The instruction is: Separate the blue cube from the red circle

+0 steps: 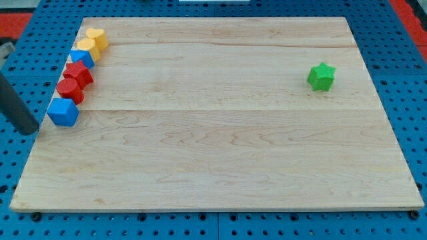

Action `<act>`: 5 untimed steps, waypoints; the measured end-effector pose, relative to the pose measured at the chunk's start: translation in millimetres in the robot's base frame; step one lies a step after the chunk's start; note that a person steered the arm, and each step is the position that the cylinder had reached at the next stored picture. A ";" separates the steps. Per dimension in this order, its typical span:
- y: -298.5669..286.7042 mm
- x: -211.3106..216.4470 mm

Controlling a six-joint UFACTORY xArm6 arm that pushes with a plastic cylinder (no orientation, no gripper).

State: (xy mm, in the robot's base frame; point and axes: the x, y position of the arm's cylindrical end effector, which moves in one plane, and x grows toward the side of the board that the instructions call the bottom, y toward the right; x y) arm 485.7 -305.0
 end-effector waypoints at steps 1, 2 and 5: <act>15.9 -15.0; 38.8 -36.8; 164.4 -43.0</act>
